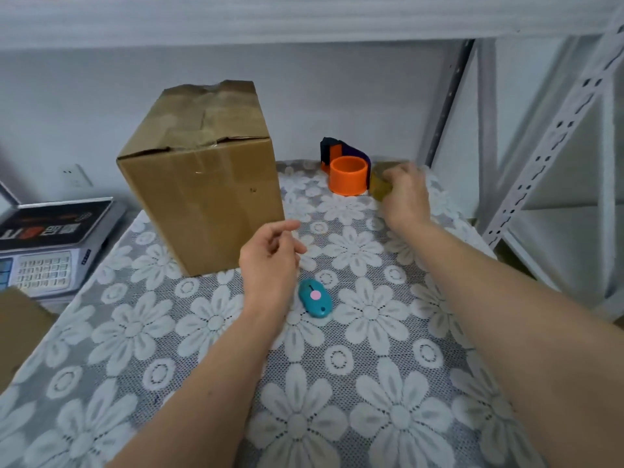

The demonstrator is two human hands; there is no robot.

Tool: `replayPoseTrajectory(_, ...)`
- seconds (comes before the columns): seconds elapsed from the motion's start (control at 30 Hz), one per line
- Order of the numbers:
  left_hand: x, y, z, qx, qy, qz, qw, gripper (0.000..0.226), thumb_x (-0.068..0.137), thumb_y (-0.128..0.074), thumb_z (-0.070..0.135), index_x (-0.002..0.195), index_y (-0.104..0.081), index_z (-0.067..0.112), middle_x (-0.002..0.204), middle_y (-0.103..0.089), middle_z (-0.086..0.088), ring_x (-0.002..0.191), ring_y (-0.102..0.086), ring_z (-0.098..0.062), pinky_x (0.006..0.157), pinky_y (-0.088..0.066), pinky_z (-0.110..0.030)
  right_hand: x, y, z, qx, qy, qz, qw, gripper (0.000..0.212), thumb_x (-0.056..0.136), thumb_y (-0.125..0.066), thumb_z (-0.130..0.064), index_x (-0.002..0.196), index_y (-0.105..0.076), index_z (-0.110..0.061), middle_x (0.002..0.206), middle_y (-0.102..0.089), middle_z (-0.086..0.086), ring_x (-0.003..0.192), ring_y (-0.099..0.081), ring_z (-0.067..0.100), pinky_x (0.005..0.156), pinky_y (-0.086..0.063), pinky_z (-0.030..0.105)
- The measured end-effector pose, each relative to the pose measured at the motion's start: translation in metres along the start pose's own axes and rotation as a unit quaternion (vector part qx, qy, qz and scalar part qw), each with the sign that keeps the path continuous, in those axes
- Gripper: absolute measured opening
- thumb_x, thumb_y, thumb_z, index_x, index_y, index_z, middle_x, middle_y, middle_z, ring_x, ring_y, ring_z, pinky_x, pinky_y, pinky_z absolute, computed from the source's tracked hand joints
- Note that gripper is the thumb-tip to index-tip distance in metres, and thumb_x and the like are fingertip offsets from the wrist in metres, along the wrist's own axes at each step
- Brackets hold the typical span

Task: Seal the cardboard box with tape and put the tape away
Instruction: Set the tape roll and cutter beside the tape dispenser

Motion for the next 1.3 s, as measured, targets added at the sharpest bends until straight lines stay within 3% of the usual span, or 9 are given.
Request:
replayPoseTrajectory(0.17, -0.001, -0.002, -0.004, 0.021, -0.016, 0.0, 1.0, 0.019, 0.094, -0.051, 0.013, 0.094, -0.068, 0.021, 0.064, -0.062, 0.002, 0.06, -0.05, -0.018, 0.06, -0.044, -0.036, -0.045, 0.017, -0.033, -0.003, 0.076, -0.01, 0.997, 0.02, 0.088, -0.06, -0.009, 0.108, -0.062, -0.006, 0.118, -0.054, 0.012, 0.11, -0.048, 0.026, 0.089, -0.042, 0.034)
replayPoseTrajectory(0.33, 0.001, -0.001, -0.008, 0.017, -0.023, 0.009, 1.0, 0.018, 0.092, -0.052, 0.012, 0.091, -0.07, 0.016, 0.063, -0.061, 0.0, 0.058, -0.051, -0.016, 0.06, -0.047, -0.036, -0.107, 0.032, -0.073, -0.036, 0.101, -0.28, 0.954, 0.026, 0.084, -0.067, -0.036, 0.098, -0.063, -0.015, 0.102, -0.061, 0.003, 0.093, -0.058, 0.021, 0.079, -0.05, 0.036)
replayPoseTrajectory(0.43, 0.002, 0.0, -0.009, 0.019, -0.017, 0.005, 1.0, 0.018, 0.091, -0.052, 0.011, 0.092, -0.07, 0.012, 0.061, -0.061, 0.0, 0.056, -0.051, -0.015, 0.059, -0.048, -0.036, -0.13, 0.035, -0.084, -0.064, 0.109, -0.317, 0.94, 0.044, 0.078, -0.066, -0.048, 0.105, -0.056, -0.014, 0.103, -0.058, 0.003, 0.093, -0.057, 0.023, 0.075, -0.048, 0.038)
replayPoseTrajectory(0.57, 0.003, 0.0, -0.011, 0.053, -0.021, -0.016, 0.998, 0.018, 0.091, -0.052, 0.012, 0.089, -0.07, 0.017, 0.064, -0.064, -0.001, 0.06, -0.056, -0.014, 0.066, -0.052, -0.036, -0.141, 0.038, -0.09, -0.062, 0.123, -0.326, 0.935, 0.036, 0.079, -0.065, -0.03, 0.108, -0.055, -0.011, 0.103, -0.055, 0.008, 0.087, -0.054, 0.025, 0.066, -0.04, 0.032)
replayPoseTrajectory(0.67, 0.003, 0.0, -0.012, 0.076, -0.027, -0.031, 0.996, 0.02, 0.091, -0.052, 0.012, 0.086, -0.069, 0.02, 0.063, -0.064, 0.0, 0.06, -0.057, -0.015, 0.066, -0.052, -0.038, -0.138, 0.042, -0.085, -0.03, 0.095, -0.334, 0.937, 0.031, 0.079, -0.065, -0.021, 0.107, -0.061, -0.009, 0.104, -0.06, 0.007, 0.094, -0.058, 0.025, 0.076, -0.049, 0.034)
replayPoseTrajectory(0.9, -0.001, -0.008, -0.005, 0.055, 0.02, -0.04, 0.997, 0.026, 0.092, -0.044, 0.004, 0.094, -0.068, 0.015, 0.067, -0.064, -0.001, 0.056, -0.051, -0.02, 0.055, -0.044, -0.034, -0.095, 0.052, -0.033, 0.132, -0.111, -0.214, 0.961, 0.042, 0.079, -0.073, -0.027, 0.115, -0.054, -0.014, 0.104, -0.056, 0.0, 0.096, -0.059, 0.022, 0.084, -0.053, 0.039)
replayPoseTrajectory(1.07, 0.011, -0.032, 0.016, 0.062, 0.003, -0.077, 0.995, 0.024, 0.091, -0.046, 0.003, 0.098, -0.067, 0.015, 0.071, -0.066, -0.003, 0.057, -0.05, -0.013, 0.053, -0.045, -0.031, -0.051, 0.049, 0.014, 0.135, -0.21, -0.047, 0.967, 0.022, 0.082, -0.067, -0.024, 0.081, -0.049, -0.014, 0.079, -0.054, 0.005, 0.077, -0.054, 0.025, 0.066, -0.046, 0.036)
replayPoseTrajectory(1.13, 0.02, -0.042, 0.021, 0.061, -0.001, -0.077, 0.995, 0.022, 0.092, -0.048, 0.005, 0.1, -0.066, 0.015, 0.072, -0.066, -0.002, 0.055, -0.05, -0.011, 0.05, -0.046, -0.026, -0.035, 0.048, 0.026, 0.12, -0.235, -0.022, 0.964, 0.022, 0.085, -0.066, -0.024, 0.073, -0.05, -0.013, 0.082, -0.06, 0.009, 0.079, -0.058, 0.028, 0.066, -0.044, 0.034)
replayPoseTrajectory(1.3, 0.036, -0.066, 0.014, 0.073, -0.013, -0.043, 0.996, 0.014, 0.088, -0.063, 0.026, 0.086, -0.067, 0.012, 0.061, -0.056, 0.003, 0.052, -0.048, -0.009, 0.052, -0.044, -0.021, -0.005, 0.037, 0.046, 0.081, -0.265, 0.016, 0.961, 0.02, 0.087, -0.065, -0.026, 0.089, -0.061, -0.007, 0.101, -0.068, 0.015, 0.093, -0.063, 0.031, 0.07, -0.045, 0.034)
Point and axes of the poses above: each hand's wrist, its own x-axis towards the middle knuckle, its own y-axis out of the back of the hand, z = x × y, the point moved 1 cm from there along x, towards the middle knuckle
